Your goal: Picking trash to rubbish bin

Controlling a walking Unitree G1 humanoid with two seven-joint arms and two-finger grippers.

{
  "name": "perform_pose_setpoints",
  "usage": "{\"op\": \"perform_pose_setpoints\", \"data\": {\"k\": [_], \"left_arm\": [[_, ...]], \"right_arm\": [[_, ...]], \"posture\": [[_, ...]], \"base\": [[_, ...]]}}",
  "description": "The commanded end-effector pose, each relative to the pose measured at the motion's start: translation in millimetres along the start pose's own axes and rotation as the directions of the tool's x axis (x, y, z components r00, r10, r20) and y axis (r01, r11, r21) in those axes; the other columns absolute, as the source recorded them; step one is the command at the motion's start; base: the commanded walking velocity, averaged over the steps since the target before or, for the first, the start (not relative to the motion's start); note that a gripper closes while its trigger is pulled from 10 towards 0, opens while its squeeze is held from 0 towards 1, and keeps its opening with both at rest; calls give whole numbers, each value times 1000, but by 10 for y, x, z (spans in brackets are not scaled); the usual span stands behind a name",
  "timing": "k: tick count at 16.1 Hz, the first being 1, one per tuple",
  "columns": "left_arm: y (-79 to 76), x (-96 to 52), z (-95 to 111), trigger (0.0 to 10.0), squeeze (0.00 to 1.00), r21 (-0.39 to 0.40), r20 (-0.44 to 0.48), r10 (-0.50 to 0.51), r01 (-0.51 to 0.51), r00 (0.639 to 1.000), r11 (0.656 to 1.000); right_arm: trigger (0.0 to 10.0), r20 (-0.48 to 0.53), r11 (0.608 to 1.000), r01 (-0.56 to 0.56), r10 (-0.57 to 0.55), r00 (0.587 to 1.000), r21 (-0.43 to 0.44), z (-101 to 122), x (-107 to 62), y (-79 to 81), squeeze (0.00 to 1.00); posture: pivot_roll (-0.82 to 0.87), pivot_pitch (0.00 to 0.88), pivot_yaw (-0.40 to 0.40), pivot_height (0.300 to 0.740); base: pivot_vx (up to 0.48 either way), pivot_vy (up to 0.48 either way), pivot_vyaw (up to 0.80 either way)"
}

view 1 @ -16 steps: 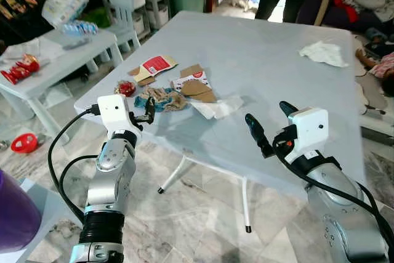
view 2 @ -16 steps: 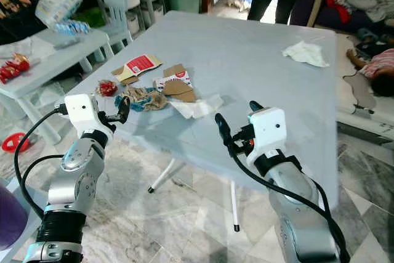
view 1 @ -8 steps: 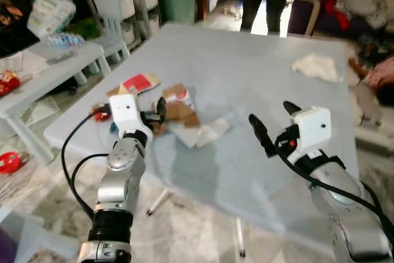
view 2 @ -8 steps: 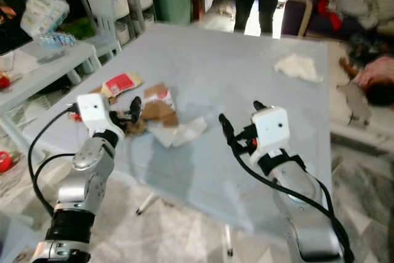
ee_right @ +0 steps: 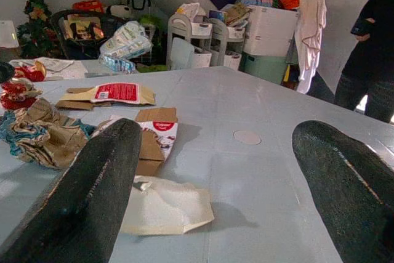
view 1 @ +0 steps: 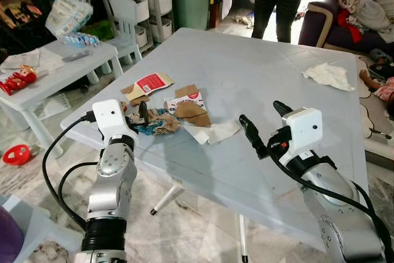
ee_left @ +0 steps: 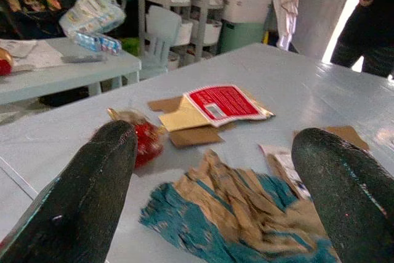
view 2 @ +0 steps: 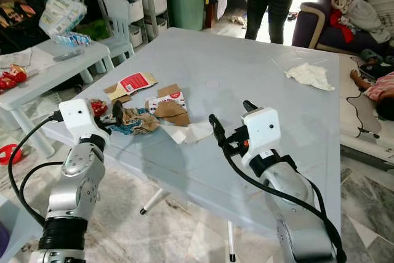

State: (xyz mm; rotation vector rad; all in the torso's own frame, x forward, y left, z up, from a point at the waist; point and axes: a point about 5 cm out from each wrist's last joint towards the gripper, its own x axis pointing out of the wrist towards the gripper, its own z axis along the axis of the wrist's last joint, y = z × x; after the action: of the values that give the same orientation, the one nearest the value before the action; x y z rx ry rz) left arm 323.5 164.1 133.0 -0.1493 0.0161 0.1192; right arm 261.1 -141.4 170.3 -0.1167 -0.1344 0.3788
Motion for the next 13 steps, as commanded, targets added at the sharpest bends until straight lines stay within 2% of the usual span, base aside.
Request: {"op": "perform_pose_setpoints", "data": {"k": [1,3,4,7,9,13], "left_arm": [[-3,-4,-55,10000,0,21,-30,-5,6,1000,1000],[31,38,-94,10000,0,36,-61,-4,7,998,999],[66,104,-104,10000,0,48,-92,-4,8,996,999],[34,165,-146,10000,0,64,-139,-45,54,989,997],[-5,175,-199,0,0,31,-159,-76,82,984,996],[-44,168,-317,0,0,14,-200,-114,119,973,993]], "right_arm": [[10000,20,1000,-11,11,1000,-2,48,7,10,0],[10000,22,1000,-11,11,1000,-1,53,7,12,0],[10000,22,1000,-12,12,1000,0,57,7,15,0],[10000,27,1000,-18,18,999,3,71,2,21,0],[10000,25,999,-33,33,999,9,67,-4,50,0],[10000,15,999,-44,44,999,19,39,-28,86,0]], "posture": [[-101,20,17,740],[-103,20,19,740],[-106,24,20,740],[-111,27,25,740],[-114,28,30,740],[-119,25,40,740]], "base": [[0,0,0],[0,0,0],[0,0,0],[0,0,0],[0,0,0],[0,0,0]]}}
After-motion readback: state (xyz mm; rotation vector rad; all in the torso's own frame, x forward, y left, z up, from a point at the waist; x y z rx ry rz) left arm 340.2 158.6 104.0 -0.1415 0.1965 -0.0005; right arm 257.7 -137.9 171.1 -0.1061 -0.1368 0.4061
